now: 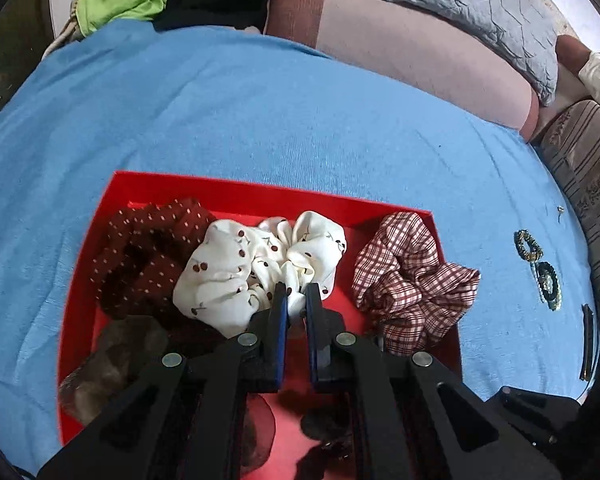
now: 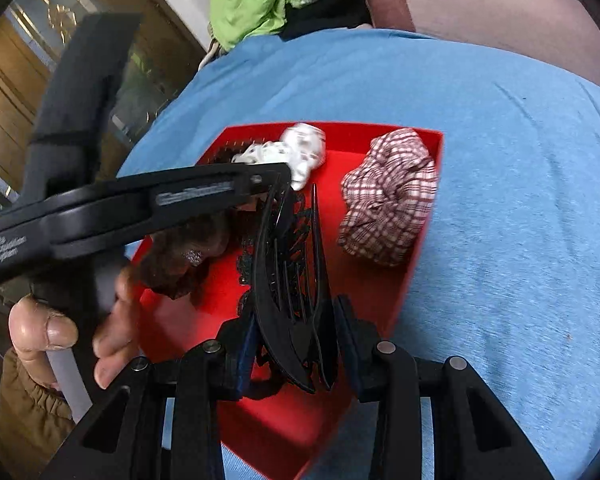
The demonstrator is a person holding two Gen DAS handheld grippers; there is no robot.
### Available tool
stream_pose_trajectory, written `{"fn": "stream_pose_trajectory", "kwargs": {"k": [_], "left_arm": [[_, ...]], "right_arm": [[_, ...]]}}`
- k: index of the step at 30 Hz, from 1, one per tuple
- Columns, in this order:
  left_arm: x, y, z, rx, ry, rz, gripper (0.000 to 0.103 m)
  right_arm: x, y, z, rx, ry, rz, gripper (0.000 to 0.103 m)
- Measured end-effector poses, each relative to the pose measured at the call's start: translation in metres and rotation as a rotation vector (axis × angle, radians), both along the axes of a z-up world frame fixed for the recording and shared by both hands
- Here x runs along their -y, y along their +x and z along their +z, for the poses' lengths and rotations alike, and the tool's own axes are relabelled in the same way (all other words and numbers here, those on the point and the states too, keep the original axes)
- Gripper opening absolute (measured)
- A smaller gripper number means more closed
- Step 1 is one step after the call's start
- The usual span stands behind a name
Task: Organize jewelry
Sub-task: 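Carry the white scrunchie and black hair clips into the tray and release both, then move both tools from the tray to the bracelets on the blanket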
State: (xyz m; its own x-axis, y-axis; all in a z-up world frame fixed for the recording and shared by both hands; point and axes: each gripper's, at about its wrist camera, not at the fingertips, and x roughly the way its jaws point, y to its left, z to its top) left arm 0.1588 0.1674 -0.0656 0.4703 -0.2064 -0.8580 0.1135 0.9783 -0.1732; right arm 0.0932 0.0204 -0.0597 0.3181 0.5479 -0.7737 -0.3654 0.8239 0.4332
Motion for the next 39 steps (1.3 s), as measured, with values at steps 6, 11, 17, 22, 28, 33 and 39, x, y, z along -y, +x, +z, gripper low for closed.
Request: {"fn": "stream_pose_trajectory", "kwargs": {"k": [6,11,17,22,28,33,39], "left_arm": [[-0.006,-0.005,0.009,0.006,-0.055,0.004,0.028],[-0.019,-0.022,0.036,0.056,-0.107,0.039,0.041],[-0.034,-0.054,0.069,0.119,-0.132,0.122,0.052],[-0.025,-0.078,0.081,0.131,-0.101,0.146,0.052],[0.018,-0.099,0.084,0.11,-0.093,0.067,0.052],[0.076,-0.102,0.077,0.079,-0.072,-0.042,0.052],[0.152,-0.097,0.063,0.047,-0.042,-0.169,0.052]], "right_arm": [[-0.005,-0.002,0.001,0.031,-0.03,0.012,0.042],[-0.002,-0.014,0.011,0.065,-0.022,0.007,0.053],[0.019,-0.032,0.036,0.109,0.021,-0.012,0.059],[0.055,-0.062,0.046,0.126,0.052,-0.059,0.063],[0.122,-0.099,0.033,0.108,0.039,-0.173,0.063],[0.201,-0.118,0.015,0.064,0.007,-0.333,0.063],[0.291,-0.123,0.005,0.05,0.014,-0.546,0.063]]}}
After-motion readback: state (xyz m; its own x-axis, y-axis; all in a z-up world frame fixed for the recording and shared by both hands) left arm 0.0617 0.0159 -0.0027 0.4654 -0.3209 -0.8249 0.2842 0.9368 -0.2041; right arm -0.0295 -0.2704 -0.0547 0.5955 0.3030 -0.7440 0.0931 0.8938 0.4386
